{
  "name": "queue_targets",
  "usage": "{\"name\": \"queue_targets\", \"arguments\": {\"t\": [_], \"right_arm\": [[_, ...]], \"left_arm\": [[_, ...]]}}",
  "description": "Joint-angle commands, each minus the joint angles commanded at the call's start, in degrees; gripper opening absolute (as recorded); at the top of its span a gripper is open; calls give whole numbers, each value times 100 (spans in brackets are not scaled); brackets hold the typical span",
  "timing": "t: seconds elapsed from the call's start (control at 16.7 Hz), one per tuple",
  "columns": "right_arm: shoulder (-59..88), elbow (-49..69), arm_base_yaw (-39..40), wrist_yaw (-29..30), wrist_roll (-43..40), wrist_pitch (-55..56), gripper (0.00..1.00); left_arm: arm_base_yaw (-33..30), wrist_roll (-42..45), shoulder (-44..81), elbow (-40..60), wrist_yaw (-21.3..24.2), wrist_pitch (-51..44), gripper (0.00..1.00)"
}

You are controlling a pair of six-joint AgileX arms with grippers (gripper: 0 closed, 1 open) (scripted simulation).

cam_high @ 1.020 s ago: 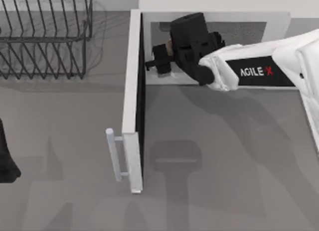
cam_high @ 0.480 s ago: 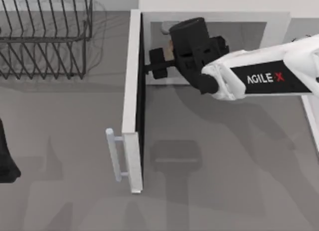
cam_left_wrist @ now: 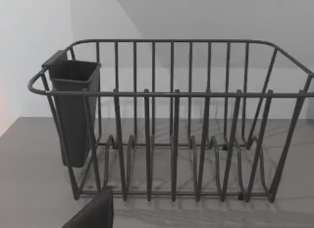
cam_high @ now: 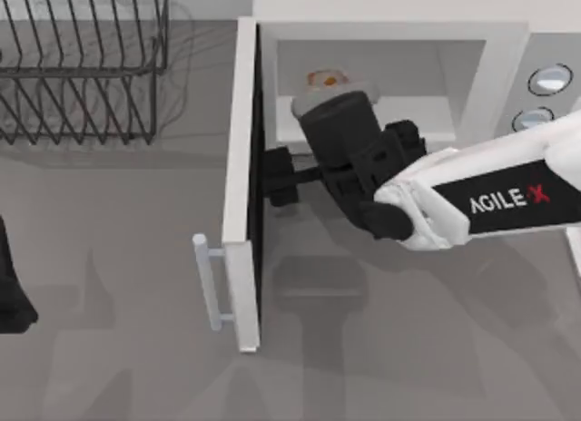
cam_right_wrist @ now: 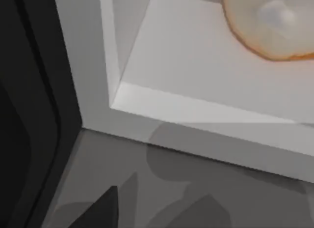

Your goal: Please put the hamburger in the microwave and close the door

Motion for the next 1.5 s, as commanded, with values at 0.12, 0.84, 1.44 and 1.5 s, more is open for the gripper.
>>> {"name": "queue_targets", "arguments": {"t": [0.12,0.84,1.44,1.5], "right_arm": [[-247,-471,141,134,101,153,100],[-737,-1962,555,617,441,907,100],[-1136,-1632,503,690,444,912,100],[-1219,-1571,504,698,446,856,100]], "left_arm": [[0,0,0,0,0,0,100],[0,0,0,0,0,0,100],[0,0,0,0,0,0,100],[0,0,0,0,0,0,100]]}}
